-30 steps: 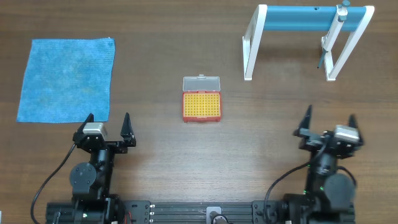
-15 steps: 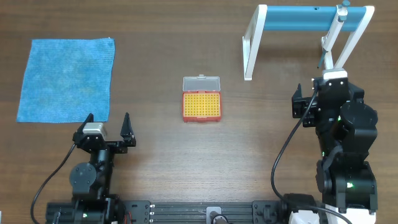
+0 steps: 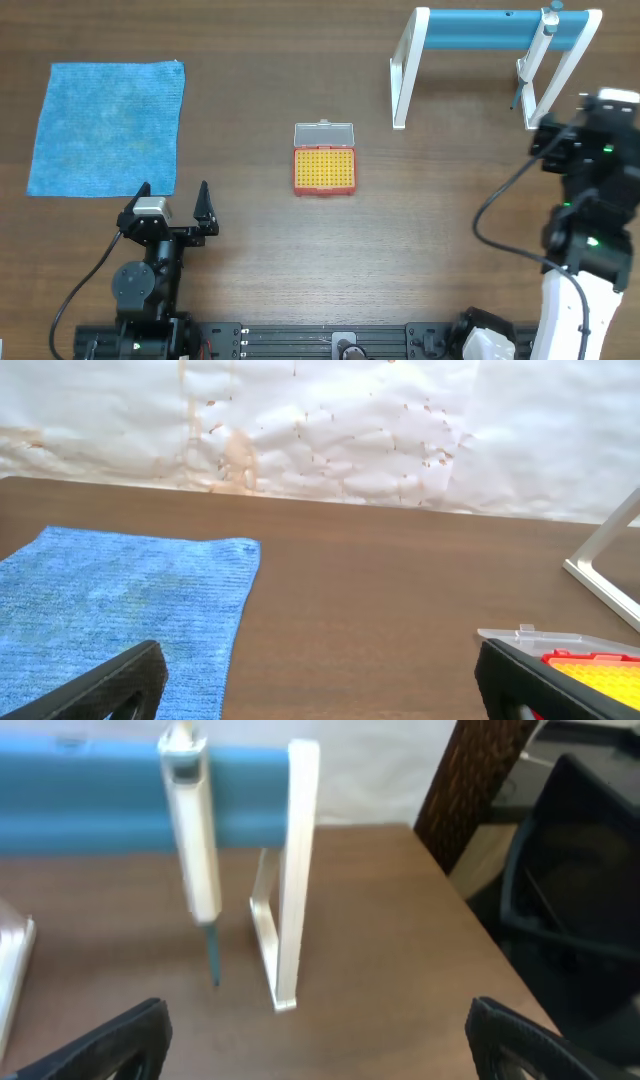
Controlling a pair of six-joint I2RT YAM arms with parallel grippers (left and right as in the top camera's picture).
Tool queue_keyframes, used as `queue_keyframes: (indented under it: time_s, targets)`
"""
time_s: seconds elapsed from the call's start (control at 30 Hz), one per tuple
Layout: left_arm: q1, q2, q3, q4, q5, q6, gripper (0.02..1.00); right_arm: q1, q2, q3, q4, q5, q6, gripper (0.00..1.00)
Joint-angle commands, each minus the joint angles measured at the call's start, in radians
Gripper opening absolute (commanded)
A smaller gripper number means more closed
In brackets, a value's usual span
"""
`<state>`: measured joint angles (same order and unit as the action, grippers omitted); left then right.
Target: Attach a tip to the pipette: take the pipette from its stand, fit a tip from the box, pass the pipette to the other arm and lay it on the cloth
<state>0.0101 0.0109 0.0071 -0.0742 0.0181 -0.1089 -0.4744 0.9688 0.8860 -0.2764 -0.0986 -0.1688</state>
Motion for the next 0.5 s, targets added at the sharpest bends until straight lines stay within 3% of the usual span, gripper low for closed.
queue_keyframes:
  time_s: [0.03, 0.5]
  targets:
    - [-0.005, -0.007, -0.002, -0.007, -0.018, 0.013, 0.998, -0.051, 0.089, 0.018, 0.090, -0.184, 0.010, 0.958]
    - [-0.005, -0.007, -0.002, -0.007, -0.018, 0.013, 1.000, -0.034, 0.456, 0.055, 0.327, -0.340, -0.018, 0.961]
